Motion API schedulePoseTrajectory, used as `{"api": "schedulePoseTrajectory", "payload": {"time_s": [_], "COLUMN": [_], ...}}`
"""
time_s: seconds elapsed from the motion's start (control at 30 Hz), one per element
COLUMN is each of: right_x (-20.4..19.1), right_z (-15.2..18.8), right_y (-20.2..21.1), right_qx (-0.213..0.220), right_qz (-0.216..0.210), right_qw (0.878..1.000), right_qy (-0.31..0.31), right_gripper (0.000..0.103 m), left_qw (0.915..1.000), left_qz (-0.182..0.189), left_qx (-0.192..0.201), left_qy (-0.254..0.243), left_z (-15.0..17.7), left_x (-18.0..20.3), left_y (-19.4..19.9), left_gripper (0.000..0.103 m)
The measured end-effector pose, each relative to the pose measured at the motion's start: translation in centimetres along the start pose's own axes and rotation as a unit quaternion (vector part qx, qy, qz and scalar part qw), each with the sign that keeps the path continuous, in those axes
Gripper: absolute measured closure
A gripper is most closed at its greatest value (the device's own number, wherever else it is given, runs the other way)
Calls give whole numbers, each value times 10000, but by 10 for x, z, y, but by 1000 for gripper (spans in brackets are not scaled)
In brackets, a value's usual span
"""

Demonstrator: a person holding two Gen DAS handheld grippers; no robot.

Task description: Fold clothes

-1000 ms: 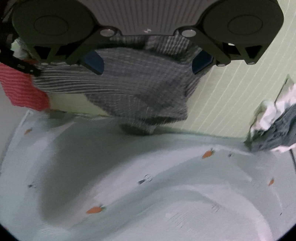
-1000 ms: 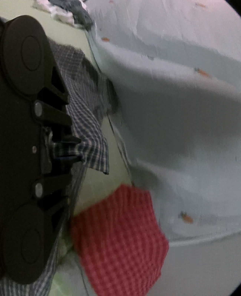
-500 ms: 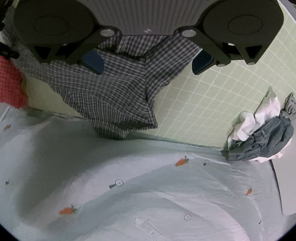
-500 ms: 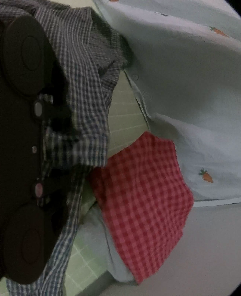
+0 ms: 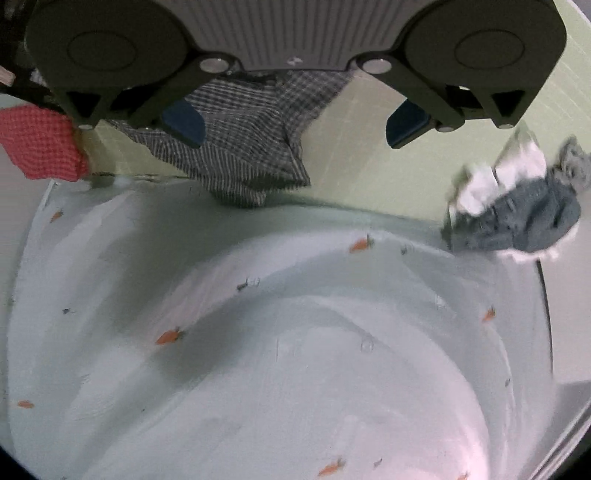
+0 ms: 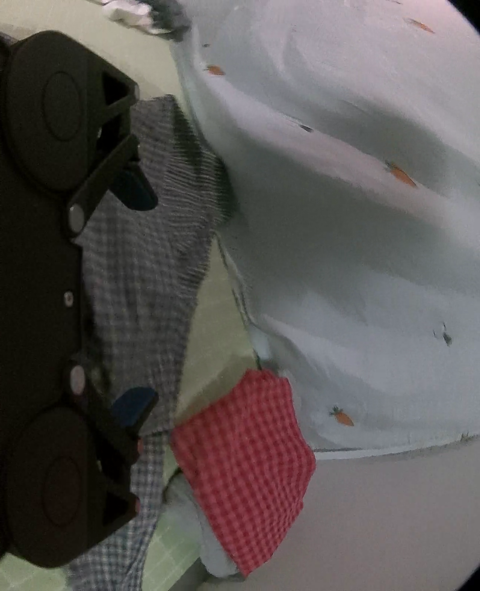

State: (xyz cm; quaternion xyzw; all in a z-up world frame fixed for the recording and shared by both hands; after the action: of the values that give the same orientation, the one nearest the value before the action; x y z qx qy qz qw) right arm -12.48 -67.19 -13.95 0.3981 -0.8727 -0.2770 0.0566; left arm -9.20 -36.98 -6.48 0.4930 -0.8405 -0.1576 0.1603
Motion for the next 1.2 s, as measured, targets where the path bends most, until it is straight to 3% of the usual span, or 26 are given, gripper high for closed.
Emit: {"api": "schedulePoseTrajectory", "payload": {"time_s": [0.17,0.37,0.63,0.73,0.83,1.0,1.2], "right_x": [-48,-109,-203,-236,-264,-285,-302], "right_z": [23,53,136,164,190,223,244], "right_y": [22,46,86,95,101,108,105], "right_qx": [-245,-508,-865,-1131,-1503,-1967,-2326], "right_qz": [-170,-162,-190,-417,-580,-603,-625], "right_qw": [9992,9986,9959,9921,9862,9774,9687], "right_qy": [261,-49,-190,-344,-372,-494,-602], "right_gripper": [0,0,3,13,30,51,57], "left_qw": [10000,9993,9964,9951,9934,9906,9902], "left_qz": [7,-43,381,556,592,692,697], "left_qx": [-2,-368,-754,-813,-977,-1158,-1169], "left_qy": [23,-37,-5,-18,-51,-234,-309], "left_z": [2,2,4,0,3,12,14], "left_x": [-35,-112,-212,-240,-261,-280,-296], "left_y": [12,12,7,4,3,8,15], "left_gripper": [0,0,0,0,0,0,0]}}
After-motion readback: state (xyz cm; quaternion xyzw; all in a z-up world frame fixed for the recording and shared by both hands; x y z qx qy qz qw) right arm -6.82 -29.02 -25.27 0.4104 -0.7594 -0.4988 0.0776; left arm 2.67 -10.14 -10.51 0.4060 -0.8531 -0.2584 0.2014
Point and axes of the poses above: each gripper's, at about its wrist camera, not at the fingertips, and y roughly against the way its jaws point, x to its right, z to its underside, the point moved 10 cm from there along -y, roughly the way its jaws point, and after that the axes turned 7 degrees about z, right-handed, at the moved point
